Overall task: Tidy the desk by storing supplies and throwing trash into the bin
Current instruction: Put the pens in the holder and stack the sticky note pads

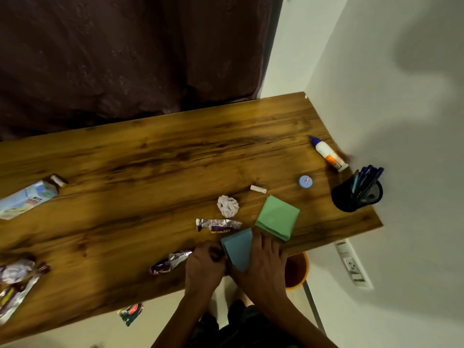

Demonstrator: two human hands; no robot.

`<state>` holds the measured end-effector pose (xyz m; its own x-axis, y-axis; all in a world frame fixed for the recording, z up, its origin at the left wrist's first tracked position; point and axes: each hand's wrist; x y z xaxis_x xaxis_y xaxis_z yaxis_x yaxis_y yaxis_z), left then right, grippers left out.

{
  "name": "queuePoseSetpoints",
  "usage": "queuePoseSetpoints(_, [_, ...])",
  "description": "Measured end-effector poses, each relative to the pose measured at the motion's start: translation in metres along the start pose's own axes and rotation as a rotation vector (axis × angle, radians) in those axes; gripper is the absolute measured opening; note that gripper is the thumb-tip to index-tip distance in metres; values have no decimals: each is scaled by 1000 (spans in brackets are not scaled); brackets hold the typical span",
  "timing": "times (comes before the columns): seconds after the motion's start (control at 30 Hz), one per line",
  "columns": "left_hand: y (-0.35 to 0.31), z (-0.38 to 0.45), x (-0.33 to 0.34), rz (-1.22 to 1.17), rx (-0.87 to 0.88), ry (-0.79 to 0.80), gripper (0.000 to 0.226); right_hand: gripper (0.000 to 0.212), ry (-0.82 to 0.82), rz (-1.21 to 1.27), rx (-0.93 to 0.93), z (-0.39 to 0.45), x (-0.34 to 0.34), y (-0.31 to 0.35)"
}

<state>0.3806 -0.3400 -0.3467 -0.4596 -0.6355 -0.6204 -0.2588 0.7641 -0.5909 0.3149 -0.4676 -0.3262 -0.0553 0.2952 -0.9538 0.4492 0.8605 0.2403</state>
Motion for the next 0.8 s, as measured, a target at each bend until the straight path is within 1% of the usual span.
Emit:
queuePoseSetpoints(0.1, [3,-2,0,-68,8,-7,17,105,-39,-11,8,-4,6,3])
queuePoseSetpoints(0.2, [6,-5,-2,-152,-5,-3,18,107,-46,-14,32,-3,8,7])
queuePoseSetpoints(0.37, [7,-10,-3,-187,13,-39,20,103,-45,-1,43,3,15,12])
queuePoseSetpoints(0.5, [2,-15,-6,-67,67,-67,28,104,-45,-24,31,3,19,10])
queuePoseSetpoints(0.67, [4,-15,-6,-45,79,-67,30,107,-35,11,29,3,22,9])
queuePoseSetpoints(0.8, [2,-14,-7,-13,86,-71,31,105,-52,68,-23,0,25,4])
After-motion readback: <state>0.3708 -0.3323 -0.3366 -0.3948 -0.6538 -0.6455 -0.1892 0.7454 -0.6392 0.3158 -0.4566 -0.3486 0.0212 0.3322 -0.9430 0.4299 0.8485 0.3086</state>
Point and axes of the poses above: each hand's wrist, its own z-axis towards the middle knuckle, its own x-axis out of the palm, y = z × x, and after that the axes turned 3 degrees about -x, right-handed
